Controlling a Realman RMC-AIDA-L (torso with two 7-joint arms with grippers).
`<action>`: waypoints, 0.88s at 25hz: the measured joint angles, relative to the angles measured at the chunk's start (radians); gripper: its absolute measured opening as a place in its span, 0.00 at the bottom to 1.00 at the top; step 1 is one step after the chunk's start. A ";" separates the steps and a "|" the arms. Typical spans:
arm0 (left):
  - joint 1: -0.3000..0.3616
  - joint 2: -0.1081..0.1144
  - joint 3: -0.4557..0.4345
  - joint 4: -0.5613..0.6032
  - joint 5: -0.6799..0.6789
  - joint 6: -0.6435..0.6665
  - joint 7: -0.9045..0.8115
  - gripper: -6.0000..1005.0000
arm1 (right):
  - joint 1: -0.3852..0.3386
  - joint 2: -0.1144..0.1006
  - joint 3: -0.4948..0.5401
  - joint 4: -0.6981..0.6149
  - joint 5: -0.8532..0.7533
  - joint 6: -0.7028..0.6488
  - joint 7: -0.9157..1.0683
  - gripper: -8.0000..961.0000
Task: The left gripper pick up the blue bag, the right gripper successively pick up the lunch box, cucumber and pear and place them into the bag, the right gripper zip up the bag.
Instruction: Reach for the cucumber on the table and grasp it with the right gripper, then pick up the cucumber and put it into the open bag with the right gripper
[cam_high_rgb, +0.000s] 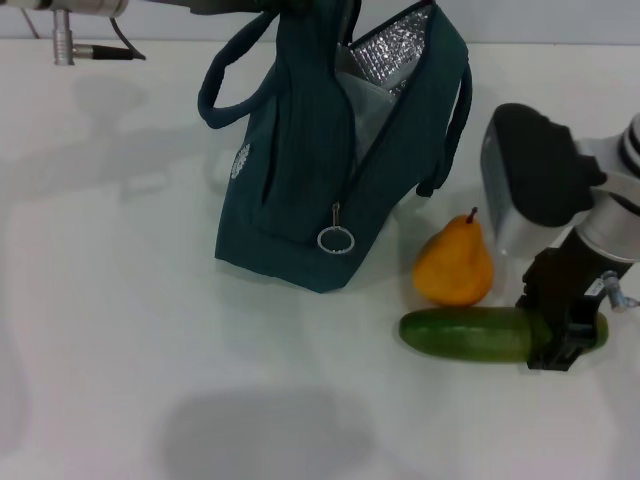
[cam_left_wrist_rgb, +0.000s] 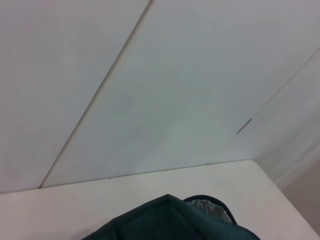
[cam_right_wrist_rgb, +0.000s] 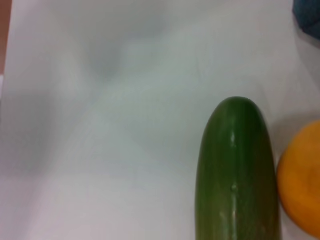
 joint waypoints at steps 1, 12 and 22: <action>0.000 0.000 0.000 0.000 0.000 0.000 0.000 0.08 | -0.002 -0.001 0.018 0.007 0.008 -0.010 -0.004 0.67; -0.006 -0.001 0.003 -0.012 0.000 -0.014 0.010 0.08 | -0.105 -0.020 0.550 0.086 0.189 -0.335 -0.306 0.66; -0.011 -0.008 0.006 -0.013 -0.001 -0.006 0.006 0.08 | -0.277 -0.068 1.005 0.221 0.543 -0.474 -0.667 0.67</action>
